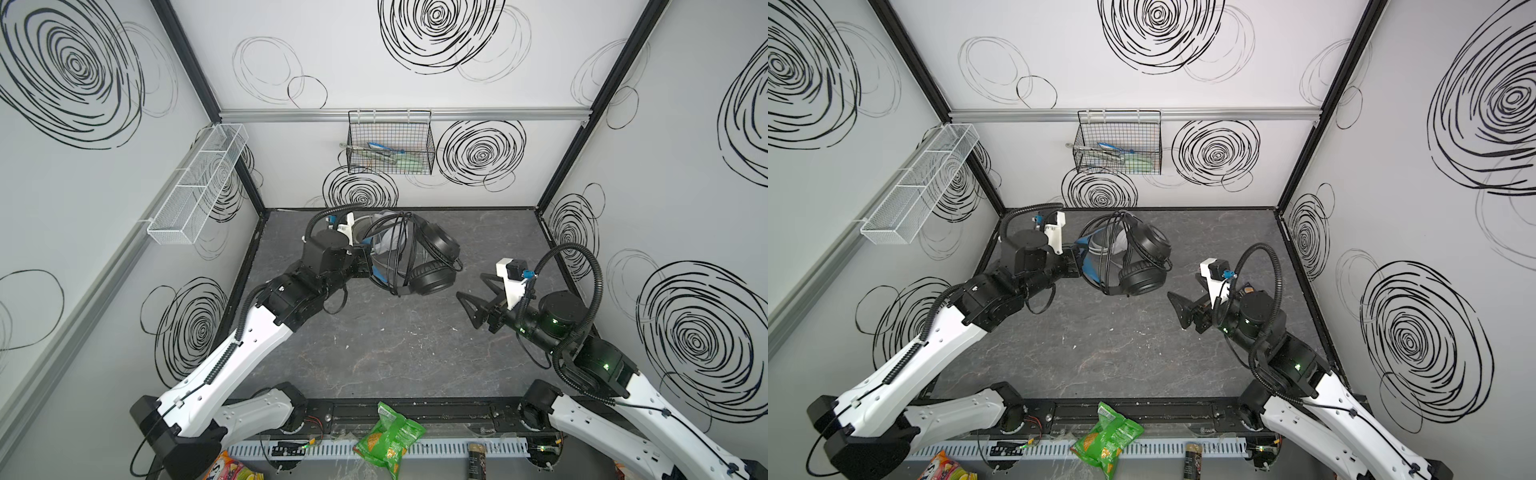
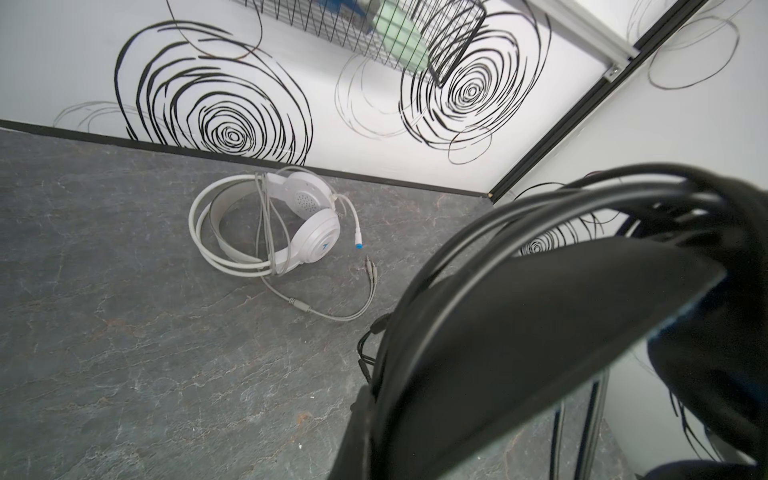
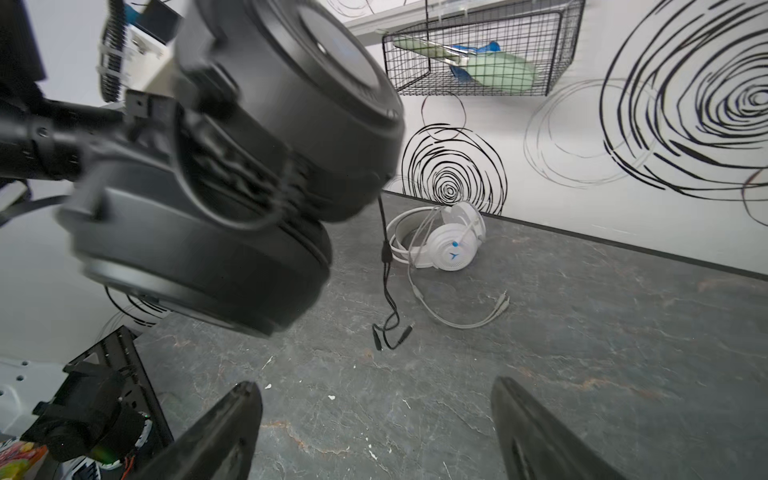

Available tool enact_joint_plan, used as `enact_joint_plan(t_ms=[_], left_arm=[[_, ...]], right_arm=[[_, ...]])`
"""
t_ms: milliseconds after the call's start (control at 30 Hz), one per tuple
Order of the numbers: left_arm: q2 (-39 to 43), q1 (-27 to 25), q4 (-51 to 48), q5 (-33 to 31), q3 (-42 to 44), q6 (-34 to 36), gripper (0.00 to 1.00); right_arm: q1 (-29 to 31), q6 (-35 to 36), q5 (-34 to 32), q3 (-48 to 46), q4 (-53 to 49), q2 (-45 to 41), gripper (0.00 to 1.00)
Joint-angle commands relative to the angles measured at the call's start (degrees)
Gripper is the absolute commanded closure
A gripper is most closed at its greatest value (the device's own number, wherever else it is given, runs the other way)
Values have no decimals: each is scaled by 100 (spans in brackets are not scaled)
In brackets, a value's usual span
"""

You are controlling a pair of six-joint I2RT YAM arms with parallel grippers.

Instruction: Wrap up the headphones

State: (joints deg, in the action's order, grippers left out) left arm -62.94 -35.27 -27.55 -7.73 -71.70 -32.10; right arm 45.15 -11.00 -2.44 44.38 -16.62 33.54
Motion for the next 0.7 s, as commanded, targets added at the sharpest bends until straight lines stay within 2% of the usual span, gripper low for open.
enact_joint_plan(t_ms=[0,333,667], left_arm=[[150,-57,234,88,-497,-262,100],[112,-321,-19,-138,-1123,-244,100],[43,-700,92,-355,-1302,-337,100]], right_arm=[[-86,-224,184,-250,513,137,9],[-282,-354,1370,-351,1909,1414,7],[-628,-802,2018,-382,2643,2517,7]])
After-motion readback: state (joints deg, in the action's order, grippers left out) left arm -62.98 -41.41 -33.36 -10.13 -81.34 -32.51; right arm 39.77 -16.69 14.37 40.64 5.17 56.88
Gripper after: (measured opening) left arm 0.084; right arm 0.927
